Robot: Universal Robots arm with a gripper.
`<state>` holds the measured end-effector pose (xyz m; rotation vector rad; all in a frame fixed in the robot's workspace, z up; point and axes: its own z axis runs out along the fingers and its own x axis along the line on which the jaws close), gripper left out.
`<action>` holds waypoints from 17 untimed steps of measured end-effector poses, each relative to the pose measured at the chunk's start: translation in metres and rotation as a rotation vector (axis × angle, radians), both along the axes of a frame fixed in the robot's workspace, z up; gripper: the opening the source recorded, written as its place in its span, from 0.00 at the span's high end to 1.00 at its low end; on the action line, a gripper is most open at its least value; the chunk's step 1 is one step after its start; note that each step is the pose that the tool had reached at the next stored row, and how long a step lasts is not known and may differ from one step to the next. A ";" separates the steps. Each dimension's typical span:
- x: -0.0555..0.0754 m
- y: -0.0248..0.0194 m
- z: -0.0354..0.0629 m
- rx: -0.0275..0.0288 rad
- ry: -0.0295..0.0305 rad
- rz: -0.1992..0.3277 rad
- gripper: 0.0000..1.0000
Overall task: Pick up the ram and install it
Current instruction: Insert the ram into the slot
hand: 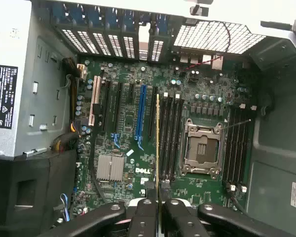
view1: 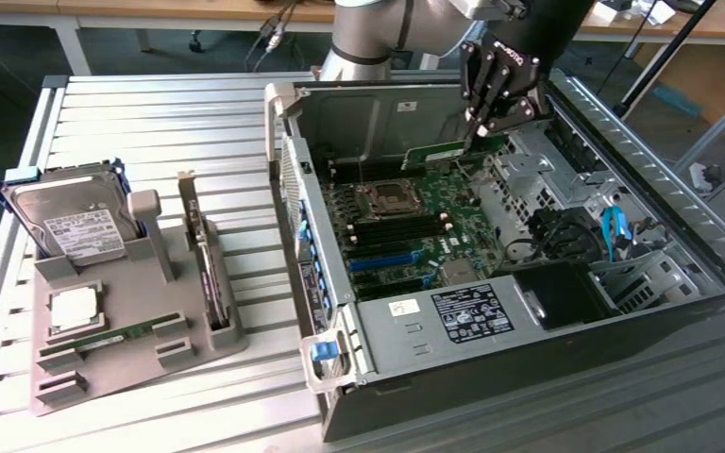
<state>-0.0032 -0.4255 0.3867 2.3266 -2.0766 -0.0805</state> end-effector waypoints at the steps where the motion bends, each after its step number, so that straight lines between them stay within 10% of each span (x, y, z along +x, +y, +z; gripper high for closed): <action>1: -0.001 0.0001 -0.0008 0.0001 0.0000 0.000 0.87; 5: -0.005 0.0058 -0.0351 -0.0056 0.0000 -0.066 0.87; 17: -0.007 0.0131 -0.0581 -0.0137 -0.0001 -0.136 0.87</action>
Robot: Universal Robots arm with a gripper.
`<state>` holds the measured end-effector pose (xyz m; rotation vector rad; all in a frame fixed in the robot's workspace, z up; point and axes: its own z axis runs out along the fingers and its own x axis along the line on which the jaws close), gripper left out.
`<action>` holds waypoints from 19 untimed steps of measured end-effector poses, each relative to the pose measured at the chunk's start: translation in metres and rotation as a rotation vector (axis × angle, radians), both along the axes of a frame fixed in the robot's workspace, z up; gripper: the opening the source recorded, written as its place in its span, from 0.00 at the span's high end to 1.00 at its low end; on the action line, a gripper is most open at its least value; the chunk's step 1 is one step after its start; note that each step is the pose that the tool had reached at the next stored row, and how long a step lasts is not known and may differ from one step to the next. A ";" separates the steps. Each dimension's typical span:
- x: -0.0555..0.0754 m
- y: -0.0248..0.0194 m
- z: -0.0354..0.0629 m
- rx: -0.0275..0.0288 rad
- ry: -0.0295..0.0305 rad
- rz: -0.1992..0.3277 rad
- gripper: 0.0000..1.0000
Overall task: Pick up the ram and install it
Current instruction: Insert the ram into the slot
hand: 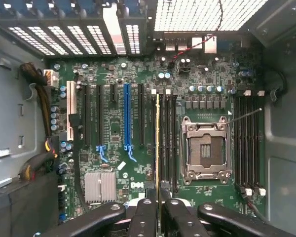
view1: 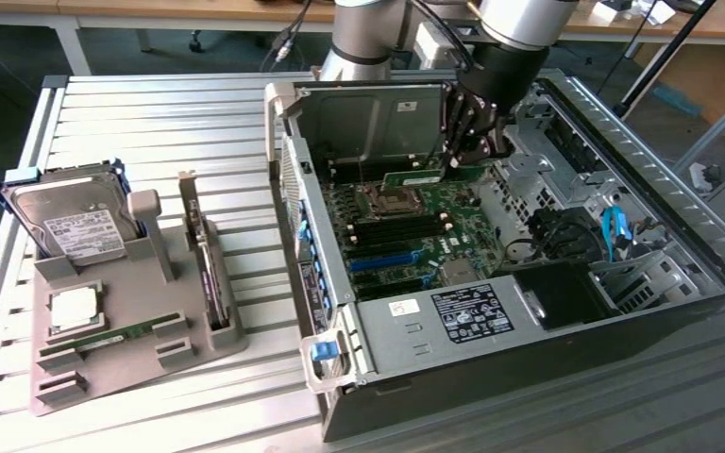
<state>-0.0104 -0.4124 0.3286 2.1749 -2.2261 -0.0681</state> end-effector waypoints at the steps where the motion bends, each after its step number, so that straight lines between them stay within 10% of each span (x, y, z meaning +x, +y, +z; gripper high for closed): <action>1: -0.001 0.0010 -0.0018 -0.0003 0.0000 -0.001 0.87; 19: -0.011 0.0087 -0.0386 -0.0061 0.0000 -0.018 0.87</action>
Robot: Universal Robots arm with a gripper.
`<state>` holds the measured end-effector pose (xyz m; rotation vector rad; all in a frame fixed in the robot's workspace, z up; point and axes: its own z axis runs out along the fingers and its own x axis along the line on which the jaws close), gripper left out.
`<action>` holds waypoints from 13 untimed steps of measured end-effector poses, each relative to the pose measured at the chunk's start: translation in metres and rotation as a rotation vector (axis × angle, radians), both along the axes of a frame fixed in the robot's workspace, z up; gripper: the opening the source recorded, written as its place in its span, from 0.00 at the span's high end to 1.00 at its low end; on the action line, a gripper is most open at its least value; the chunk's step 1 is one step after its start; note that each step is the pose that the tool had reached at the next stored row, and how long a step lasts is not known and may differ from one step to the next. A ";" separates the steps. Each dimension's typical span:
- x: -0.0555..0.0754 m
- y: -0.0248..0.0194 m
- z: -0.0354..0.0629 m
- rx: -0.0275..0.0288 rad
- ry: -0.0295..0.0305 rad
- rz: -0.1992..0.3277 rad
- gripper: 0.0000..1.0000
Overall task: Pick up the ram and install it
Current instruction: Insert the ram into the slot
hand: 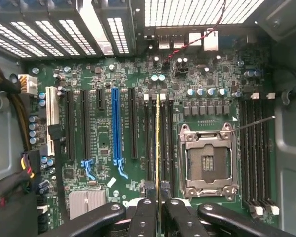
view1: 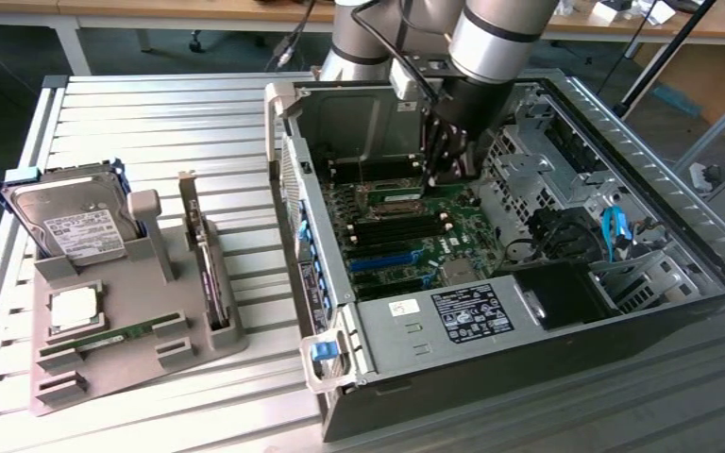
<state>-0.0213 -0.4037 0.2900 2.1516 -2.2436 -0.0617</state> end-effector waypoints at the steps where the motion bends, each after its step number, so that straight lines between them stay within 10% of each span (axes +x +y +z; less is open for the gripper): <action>1: 0.000 0.0000 -0.0018 -0.0002 0.0000 0.000 0.87; 13: 0.000 0.0000 -0.0311 -0.0023 0.0002 0.045 0.87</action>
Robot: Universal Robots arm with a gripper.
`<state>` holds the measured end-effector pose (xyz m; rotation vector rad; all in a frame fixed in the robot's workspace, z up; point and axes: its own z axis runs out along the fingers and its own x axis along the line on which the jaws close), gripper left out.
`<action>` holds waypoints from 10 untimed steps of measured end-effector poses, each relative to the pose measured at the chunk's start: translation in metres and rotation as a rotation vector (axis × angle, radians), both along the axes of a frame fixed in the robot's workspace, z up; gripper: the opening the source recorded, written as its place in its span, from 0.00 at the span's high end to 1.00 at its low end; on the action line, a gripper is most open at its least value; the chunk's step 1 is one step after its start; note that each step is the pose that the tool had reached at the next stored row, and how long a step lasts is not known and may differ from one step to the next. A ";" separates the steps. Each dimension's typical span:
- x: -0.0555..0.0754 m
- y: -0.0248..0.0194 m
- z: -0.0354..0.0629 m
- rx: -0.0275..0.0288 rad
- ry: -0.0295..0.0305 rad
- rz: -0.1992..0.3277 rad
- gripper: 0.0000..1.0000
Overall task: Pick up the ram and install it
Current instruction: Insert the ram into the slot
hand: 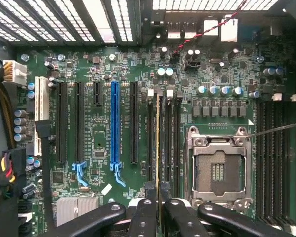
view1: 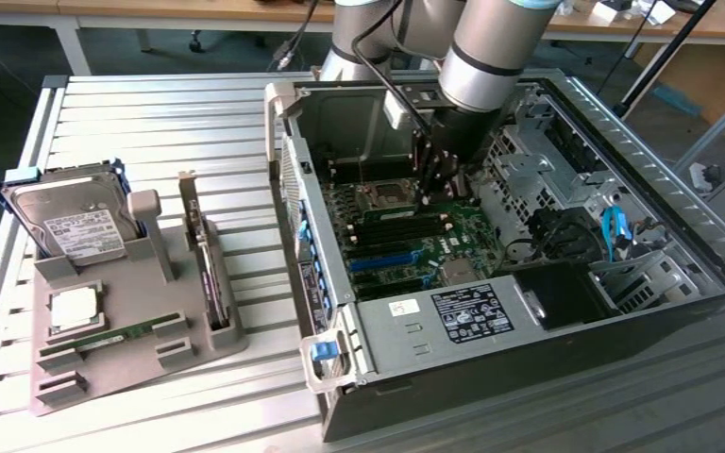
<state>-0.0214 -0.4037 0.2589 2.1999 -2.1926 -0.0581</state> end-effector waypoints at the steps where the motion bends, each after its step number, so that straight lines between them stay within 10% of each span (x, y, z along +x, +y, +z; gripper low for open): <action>1: 0.000 0.0000 -0.0012 0.0000 0.0000 0.000 0.87; 10: -0.003 -0.0004 -0.0157 -0.0006 0.0000 0.000 0.87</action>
